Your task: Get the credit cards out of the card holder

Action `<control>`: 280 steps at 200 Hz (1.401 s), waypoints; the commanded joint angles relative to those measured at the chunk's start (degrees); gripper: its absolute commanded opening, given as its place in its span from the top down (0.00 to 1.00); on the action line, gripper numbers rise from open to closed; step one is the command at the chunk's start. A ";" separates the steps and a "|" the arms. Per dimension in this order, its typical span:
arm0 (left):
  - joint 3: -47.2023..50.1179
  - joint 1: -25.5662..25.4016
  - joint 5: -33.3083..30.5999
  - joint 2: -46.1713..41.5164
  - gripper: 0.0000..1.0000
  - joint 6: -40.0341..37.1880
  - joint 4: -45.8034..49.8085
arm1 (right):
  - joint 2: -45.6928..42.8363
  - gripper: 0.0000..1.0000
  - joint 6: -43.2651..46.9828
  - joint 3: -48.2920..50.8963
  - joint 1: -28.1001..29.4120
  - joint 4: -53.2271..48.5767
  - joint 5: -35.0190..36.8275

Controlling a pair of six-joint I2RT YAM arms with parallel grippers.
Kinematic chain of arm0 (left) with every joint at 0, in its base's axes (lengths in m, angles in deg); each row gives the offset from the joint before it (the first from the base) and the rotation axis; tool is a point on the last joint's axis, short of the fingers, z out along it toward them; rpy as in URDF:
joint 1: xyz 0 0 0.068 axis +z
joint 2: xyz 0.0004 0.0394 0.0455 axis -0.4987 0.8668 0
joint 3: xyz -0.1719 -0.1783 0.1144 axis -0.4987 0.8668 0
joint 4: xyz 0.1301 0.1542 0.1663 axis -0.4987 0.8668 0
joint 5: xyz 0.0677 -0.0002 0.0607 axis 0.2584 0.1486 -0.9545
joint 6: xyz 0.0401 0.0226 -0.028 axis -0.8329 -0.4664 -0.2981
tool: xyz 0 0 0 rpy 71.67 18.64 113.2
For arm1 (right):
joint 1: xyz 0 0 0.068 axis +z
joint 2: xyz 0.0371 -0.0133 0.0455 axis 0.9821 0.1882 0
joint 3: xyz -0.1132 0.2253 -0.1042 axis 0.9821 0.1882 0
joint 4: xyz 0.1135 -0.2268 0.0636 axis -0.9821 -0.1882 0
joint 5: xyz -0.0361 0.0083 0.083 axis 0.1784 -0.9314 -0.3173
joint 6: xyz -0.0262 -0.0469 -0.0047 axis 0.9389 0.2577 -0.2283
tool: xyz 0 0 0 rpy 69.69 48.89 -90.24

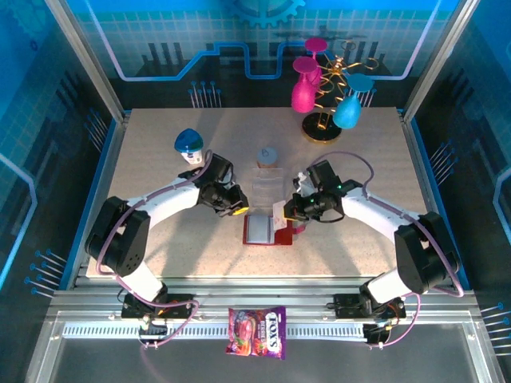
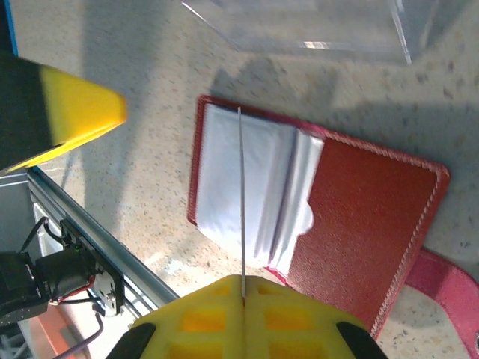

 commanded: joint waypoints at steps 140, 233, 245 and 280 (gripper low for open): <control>9.70 3.17 -13.94 -8.89 0.85 4.72 -14.67 | 14.09 1.00 68.20 -29.52 5.20 -23.59 9.62; 10.69 4.76 -15.21 -10.51 0.85 7.49 -15.40 | 29.88 1.00 79.03 -51.37 6.31 -39.72 18.35; 10.30 5.13 -14.93 -10.07 0.85 7.46 -15.62 | 31.10 1.00 79.46 -52.99 6.41 -40.80 19.28; 9.58 5.68 -13.57 -8.81 0.85 8.48 -17.17 | 34.79 1.00 80.73 -56.47 6.53 -43.97 23.14</control>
